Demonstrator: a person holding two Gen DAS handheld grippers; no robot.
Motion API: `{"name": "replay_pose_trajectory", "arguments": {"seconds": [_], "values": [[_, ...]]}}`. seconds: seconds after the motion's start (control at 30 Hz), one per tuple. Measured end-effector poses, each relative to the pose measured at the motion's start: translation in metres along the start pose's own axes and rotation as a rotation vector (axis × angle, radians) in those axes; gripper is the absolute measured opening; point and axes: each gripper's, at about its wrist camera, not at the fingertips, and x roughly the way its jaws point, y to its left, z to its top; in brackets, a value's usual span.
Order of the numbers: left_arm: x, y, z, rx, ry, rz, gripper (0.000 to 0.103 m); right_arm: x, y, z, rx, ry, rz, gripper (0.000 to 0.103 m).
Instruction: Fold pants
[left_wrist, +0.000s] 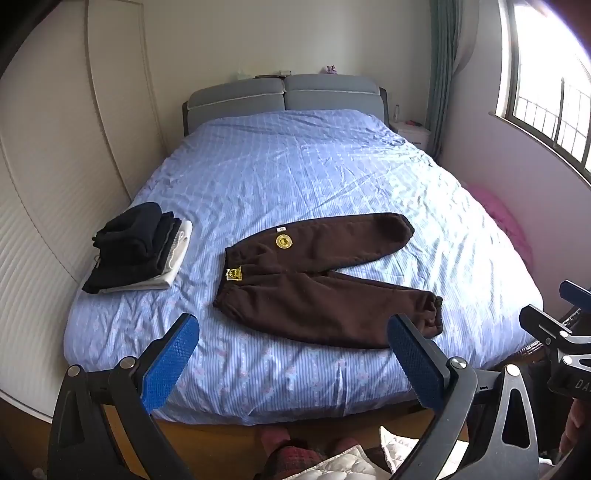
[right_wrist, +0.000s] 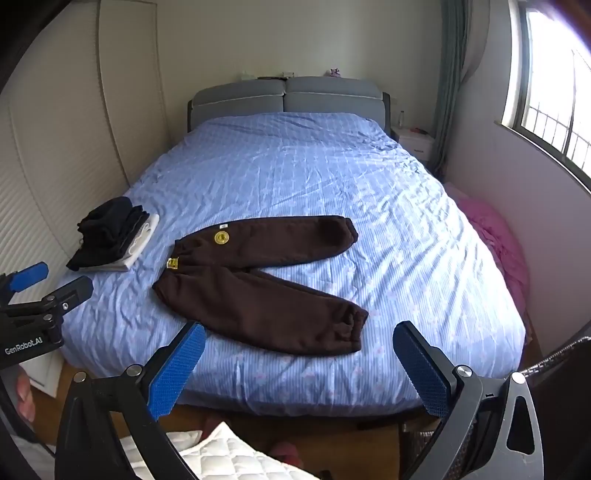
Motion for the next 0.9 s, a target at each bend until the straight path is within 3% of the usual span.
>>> {"name": "replay_pose_trajectory", "arguments": {"seconds": [0.9], "values": [[-0.0015, -0.0047, 0.007, 0.006, -0.02, -0.017, 0.103, 0.0003, -0.0065, 0.0025, 0.016, -0.016, -0.001, 0.103]]}}
